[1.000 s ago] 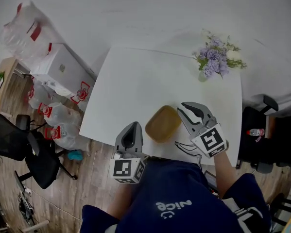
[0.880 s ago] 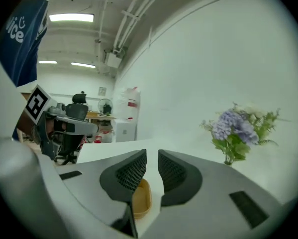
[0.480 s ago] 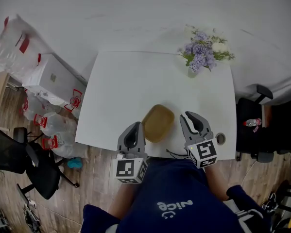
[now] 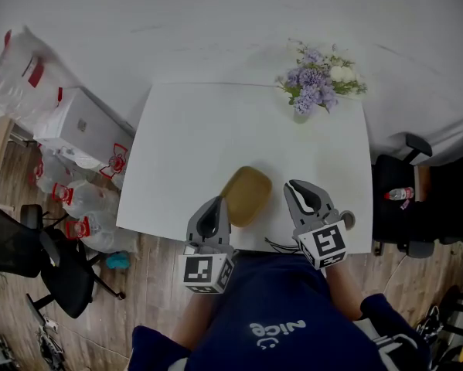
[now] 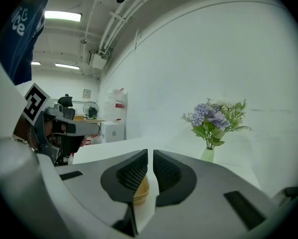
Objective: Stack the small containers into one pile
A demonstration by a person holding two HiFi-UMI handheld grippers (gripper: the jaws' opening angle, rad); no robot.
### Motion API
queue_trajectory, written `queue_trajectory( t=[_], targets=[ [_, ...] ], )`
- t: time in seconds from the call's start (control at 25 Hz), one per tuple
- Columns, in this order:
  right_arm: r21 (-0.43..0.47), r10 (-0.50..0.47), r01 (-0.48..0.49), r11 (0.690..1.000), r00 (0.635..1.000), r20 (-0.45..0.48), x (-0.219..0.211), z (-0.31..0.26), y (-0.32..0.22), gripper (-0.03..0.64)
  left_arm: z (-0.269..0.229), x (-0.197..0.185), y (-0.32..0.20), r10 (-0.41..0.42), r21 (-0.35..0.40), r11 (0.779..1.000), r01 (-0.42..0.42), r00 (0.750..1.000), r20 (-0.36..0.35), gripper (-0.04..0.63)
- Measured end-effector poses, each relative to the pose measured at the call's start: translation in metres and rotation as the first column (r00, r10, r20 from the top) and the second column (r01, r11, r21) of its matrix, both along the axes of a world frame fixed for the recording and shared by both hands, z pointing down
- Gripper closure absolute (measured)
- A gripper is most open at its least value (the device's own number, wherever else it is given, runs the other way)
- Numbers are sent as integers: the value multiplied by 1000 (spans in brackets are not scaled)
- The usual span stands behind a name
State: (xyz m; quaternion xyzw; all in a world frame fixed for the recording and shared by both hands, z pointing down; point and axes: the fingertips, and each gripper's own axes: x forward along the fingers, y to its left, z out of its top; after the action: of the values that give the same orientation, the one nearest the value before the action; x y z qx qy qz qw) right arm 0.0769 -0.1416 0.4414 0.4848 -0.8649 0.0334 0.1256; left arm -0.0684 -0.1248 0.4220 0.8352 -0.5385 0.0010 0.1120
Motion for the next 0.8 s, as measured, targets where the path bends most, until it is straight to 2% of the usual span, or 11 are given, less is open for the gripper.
queue_trajectory(
  t=[0.32,0.56,0.8],
  targets=[
    [7,25,-25,1000,999,35,5,-4,3,563,2,6,5,-6,-14,1000,6,1000,7,577],
    [3,7,-7,1000,998,68,3,-7,1,569,5,7,3,-3,-17,1000,3,1000,11,577],
    [6,39,-39,999,998,45,6,-5,-7,569,5,6,-2,2,-16,1000,-2,1000,18,577]
  ],
)
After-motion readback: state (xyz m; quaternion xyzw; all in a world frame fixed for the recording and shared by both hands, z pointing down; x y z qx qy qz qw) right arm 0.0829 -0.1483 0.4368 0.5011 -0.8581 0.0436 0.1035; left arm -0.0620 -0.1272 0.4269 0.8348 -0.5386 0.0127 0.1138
